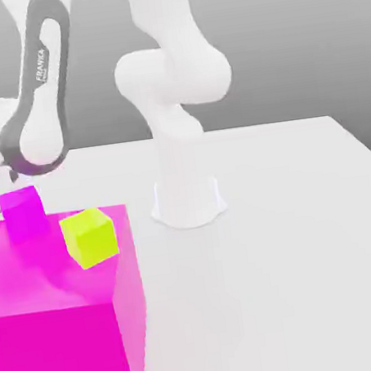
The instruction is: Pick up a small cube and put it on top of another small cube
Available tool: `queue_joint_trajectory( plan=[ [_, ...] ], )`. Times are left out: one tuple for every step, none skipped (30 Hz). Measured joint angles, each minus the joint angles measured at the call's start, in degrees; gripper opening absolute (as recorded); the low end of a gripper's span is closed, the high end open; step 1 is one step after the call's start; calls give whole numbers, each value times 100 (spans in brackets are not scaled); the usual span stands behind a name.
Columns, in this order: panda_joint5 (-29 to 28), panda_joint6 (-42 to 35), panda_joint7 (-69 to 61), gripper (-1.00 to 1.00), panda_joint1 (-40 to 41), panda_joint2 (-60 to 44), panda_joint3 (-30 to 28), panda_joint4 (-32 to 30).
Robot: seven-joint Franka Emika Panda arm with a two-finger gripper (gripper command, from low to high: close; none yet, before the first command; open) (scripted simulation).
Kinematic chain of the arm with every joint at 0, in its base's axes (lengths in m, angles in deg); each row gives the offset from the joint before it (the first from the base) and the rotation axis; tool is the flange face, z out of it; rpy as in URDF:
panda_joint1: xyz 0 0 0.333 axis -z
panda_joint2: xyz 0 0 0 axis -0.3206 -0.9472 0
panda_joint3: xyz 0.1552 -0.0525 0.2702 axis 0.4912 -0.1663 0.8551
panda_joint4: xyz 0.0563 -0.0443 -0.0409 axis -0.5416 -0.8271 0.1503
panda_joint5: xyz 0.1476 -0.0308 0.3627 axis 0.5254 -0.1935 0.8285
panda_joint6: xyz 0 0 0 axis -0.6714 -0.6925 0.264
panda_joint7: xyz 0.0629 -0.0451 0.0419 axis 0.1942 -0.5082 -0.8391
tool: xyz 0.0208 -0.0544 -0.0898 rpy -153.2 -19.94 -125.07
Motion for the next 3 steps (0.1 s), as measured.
queue_joint_trajectory(
  plan=[
    [0,0,0,100,-1,0,0,0],
    [0,0,0,100,-1,0,-1,0],
    [0,0,0,100,-2,0,-1,0]
  ],
)
